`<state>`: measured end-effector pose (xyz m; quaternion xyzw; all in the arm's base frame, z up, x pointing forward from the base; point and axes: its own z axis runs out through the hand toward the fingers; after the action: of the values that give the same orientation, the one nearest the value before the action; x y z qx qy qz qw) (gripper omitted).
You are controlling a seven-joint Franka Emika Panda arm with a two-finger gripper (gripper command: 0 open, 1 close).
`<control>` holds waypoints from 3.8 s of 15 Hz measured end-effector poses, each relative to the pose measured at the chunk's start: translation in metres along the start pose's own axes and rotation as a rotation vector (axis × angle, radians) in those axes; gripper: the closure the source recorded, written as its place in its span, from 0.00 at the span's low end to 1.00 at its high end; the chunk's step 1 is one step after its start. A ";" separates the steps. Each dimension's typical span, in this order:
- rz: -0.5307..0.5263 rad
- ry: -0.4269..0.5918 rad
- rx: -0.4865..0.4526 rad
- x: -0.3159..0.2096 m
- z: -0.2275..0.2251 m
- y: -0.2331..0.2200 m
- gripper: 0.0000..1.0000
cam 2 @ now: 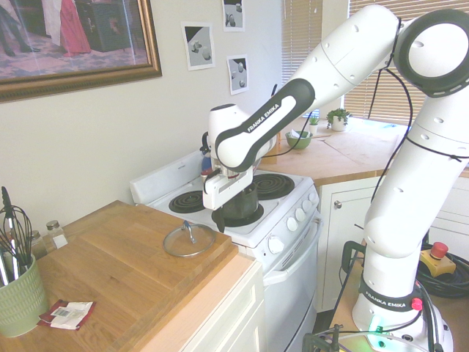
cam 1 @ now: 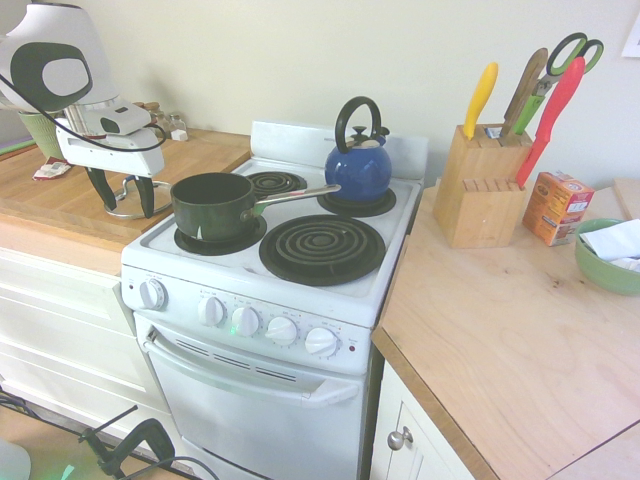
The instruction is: Cover the lid of the pot
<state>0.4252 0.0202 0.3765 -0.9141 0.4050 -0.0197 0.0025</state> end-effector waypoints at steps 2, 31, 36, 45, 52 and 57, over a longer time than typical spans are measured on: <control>0.007 0.003 0.002 0.002 -0.001 0.001 0.00; 0.538 0.042 -0.037 0.006 0.011 -0.153 1.00; 0.546 0.045 -0.040 0.006 0.016 -0.151 1.00; 0.566 0.048 -0.032 0.014 0.012 -0.146 1.00; 0.583 0.051 -0.022 0.023 0.013 -0.142 1.00; 0.587 0.054 -0.009 0.026 0.012 -0.143 1.00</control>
<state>0.5486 0.0968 0.3681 -0.7571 0.6520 -0.0405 -0.0067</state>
